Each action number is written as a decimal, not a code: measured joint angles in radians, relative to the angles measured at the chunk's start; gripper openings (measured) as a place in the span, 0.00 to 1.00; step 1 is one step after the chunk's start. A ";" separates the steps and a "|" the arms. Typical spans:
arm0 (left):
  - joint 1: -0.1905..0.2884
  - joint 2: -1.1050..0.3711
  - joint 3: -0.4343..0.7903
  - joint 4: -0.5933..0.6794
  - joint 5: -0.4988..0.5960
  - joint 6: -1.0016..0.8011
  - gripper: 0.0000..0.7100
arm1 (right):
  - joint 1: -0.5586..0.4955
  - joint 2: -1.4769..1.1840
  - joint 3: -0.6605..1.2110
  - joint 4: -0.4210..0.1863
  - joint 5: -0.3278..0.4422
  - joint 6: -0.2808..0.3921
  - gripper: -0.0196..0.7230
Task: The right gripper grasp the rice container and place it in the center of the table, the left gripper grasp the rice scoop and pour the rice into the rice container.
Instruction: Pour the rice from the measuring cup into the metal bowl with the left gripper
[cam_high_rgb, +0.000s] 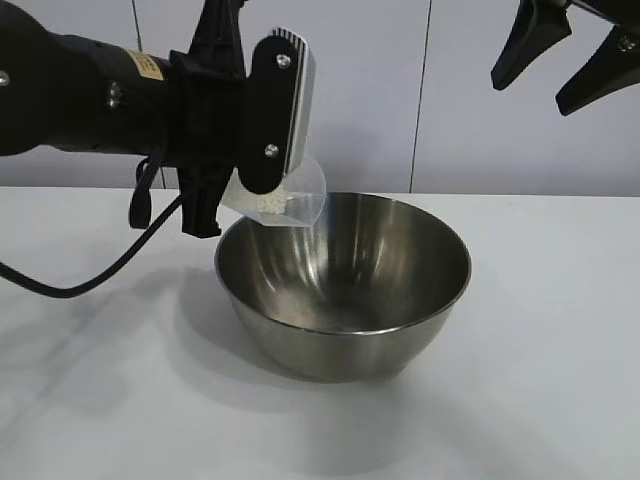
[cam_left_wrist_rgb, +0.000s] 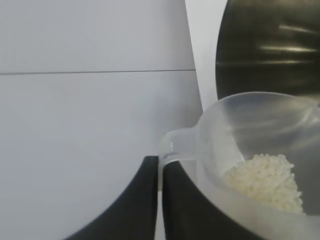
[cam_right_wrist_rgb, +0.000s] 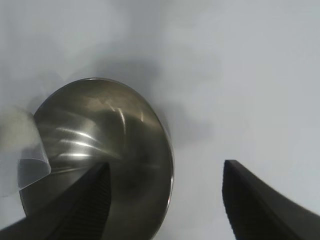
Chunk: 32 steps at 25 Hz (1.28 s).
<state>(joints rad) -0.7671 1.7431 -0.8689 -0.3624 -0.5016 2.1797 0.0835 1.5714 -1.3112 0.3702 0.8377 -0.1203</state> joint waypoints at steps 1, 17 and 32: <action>-0.003 0.000 0.000 -0.002 -0.001 0.028 0.01 | 0.000 0.000 0.000 0.000 0.000 0.000 0.62; -0.081 0.000 0.000 -0.122 -0.022 0.511 0.01 | 0.000 0.000 0.000 0.007 0.000 0.000 0.62; -0.087 0.000 -0.001 -0.207 -0.035 0.606 0.01 | 0.000 0.000 0.000 0.008 0.000 0.000 0.62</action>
<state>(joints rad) -0.8545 1.7431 -0.8698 -0.5695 -0.5368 2.7855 0.0835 1.5714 -1.3112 0.3779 0.8377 -0.1203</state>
